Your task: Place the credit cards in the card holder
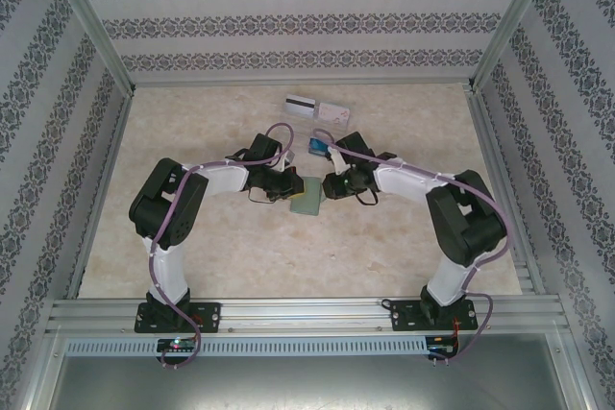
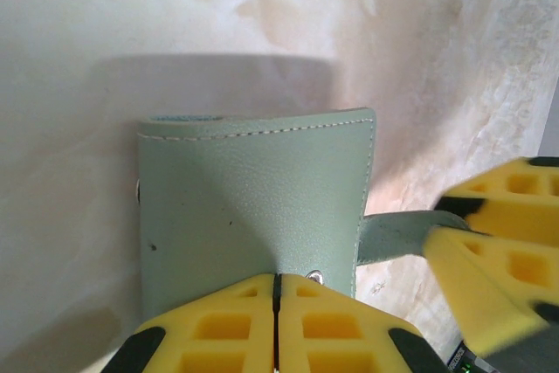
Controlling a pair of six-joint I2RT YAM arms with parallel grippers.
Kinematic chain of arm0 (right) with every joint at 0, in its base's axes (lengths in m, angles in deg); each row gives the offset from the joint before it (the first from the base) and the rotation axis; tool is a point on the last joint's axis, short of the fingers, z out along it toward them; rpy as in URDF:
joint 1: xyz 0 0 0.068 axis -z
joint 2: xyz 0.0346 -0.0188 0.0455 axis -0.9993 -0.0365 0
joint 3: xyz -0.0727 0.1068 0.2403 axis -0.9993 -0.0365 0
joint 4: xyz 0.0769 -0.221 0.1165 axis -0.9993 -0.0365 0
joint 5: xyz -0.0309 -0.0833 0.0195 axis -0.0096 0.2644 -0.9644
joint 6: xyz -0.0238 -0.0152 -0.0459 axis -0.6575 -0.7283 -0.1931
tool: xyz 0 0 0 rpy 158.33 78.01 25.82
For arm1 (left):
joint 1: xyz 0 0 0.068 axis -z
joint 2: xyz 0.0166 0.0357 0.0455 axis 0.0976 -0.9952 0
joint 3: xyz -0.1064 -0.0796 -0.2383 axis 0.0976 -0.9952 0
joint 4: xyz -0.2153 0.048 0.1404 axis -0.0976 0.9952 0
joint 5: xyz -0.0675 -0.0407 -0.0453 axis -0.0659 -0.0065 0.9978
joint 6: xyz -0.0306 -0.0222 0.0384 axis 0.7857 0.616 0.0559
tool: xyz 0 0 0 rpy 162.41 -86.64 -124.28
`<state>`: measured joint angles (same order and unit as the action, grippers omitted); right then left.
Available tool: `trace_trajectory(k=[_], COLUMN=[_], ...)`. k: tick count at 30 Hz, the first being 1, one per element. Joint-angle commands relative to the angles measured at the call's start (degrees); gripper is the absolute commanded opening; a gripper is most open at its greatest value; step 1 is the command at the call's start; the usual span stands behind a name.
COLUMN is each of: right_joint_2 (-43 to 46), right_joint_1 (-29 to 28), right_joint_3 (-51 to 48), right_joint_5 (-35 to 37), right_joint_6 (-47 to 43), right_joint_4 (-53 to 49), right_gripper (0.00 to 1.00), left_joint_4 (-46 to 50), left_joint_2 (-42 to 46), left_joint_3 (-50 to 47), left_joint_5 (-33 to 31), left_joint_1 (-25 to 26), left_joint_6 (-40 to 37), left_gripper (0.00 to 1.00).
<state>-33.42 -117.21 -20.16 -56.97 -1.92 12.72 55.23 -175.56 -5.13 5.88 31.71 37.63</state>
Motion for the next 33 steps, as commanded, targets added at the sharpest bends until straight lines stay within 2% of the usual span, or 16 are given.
trace_trajectory(k=[1, 10, 12, 20, 24, 27, 33], right_joint_2=[3.37, -1.52, 0.18, 10.91, 10.31, 8.19, 2.38], right_joint_1=[-1.85, -2.37, -1.77, 3.90, 8.25, 9.85, 9.83], right_joint_3=[-1.65, 1.88, 1.33, -4.59, -9.35, -12.75, -16.37], right_joint_5=[-2.59, -7.83, -7.47, -9.54, -11.39, -15.02, -22.52], right_joint_6=[-2.20, -0.69, 0.00, 6.93, 12.00, 15.83, 21.33], right_joint_4=[5.65, 5.00, 4.77, 7.34, 10.18, 14.36, 24.63], right_gripper=[0.27, 0.31, 0.35, 0.41, 0.37, 0.34, 0.29], left_joint_4=[4.25, 3.78, 3.88, 8.10, 13.34, 15.06, 14.55], left_joint_2=[-2.84, -2.02, -1.18, 3.16, 5.34, 7.40, 8.59], left_joint_3=[-0.77, -1.35, -1.37, 2.06, 4.37, 3.96, 1.44], left_joint_5=[-3.79, -3.48, -3.43, -2.90, -5.47, -6.43, -6.55], left_joint_1=[0.82, 0.79, 0.79, 0.82, 0.63, -0.42, -2.88], left_joint_6=[-1.05, -0.79, -0.71, -1.81, -4.03, -4.76, -4.92], left_gripper=[0.08, 0.08, 0.09, 0.16, 0.29, 0.34, 0.35])
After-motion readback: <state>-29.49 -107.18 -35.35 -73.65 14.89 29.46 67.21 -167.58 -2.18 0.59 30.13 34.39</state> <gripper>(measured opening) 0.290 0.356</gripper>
